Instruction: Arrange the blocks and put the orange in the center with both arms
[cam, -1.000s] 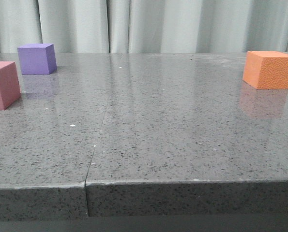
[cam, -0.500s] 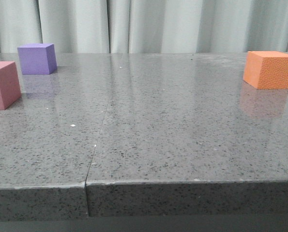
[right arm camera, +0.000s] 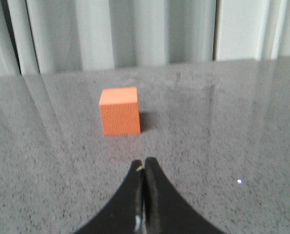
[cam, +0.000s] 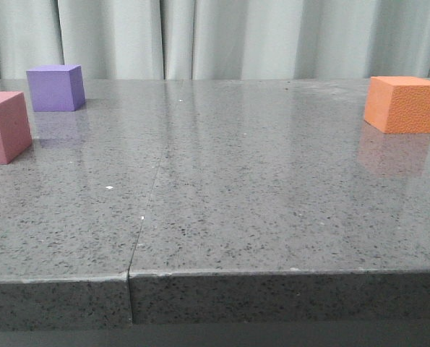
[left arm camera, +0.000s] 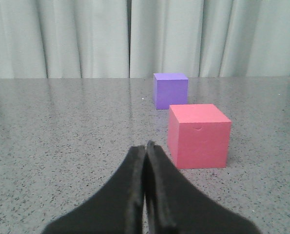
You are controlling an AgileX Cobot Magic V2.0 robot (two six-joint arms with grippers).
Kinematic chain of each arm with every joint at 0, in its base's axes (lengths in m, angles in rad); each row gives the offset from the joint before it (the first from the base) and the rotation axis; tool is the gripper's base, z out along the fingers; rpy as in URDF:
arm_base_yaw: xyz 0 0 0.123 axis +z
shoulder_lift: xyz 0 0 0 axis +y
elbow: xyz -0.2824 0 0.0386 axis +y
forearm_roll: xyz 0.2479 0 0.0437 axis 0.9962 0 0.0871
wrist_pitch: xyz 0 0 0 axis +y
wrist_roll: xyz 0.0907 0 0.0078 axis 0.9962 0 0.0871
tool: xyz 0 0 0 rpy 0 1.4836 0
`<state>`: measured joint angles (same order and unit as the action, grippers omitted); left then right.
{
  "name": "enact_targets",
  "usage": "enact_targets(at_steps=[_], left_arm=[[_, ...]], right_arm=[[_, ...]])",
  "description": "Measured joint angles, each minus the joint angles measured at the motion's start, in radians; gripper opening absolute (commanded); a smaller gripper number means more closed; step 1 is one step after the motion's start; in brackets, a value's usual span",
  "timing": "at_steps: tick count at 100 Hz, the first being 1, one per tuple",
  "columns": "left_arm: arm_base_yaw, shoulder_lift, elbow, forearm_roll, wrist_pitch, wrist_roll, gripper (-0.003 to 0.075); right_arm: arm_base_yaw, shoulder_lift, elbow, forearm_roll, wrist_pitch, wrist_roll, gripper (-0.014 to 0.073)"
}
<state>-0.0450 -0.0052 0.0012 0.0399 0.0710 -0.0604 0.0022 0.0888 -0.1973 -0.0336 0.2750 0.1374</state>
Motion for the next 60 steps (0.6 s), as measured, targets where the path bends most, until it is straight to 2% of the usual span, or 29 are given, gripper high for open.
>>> enact_targets(at_steps=[19, 47, 54, 60], left_arm=[[0.0, 0.0, 0.0, 0.0, 0.0, 0.0, -0.002], [0.0, 0.0, 0.0, 0.0, 0.0, 0.0, -0.002], [0.0, 0.0, 0.0, 0.0, 0.0, 0.0, -0.002], [0.0, 0.0, 0.0, 0.0, 0.0, 0.0, -0.002]], right_arm=[[0.0, 0.195, -0.163, -0.002, 0.162, 0.0, -0.0069], [0.0, 0.516, -0.373, -0.003, 0.276, 0.002, -0.0063], [0.0, 0.598, -0.425, -0.003, 0.299, 0.002, -0.0024], [0.0, 0.66, -0.474, -0.005, 0.318, 0.002, 0.0059]])
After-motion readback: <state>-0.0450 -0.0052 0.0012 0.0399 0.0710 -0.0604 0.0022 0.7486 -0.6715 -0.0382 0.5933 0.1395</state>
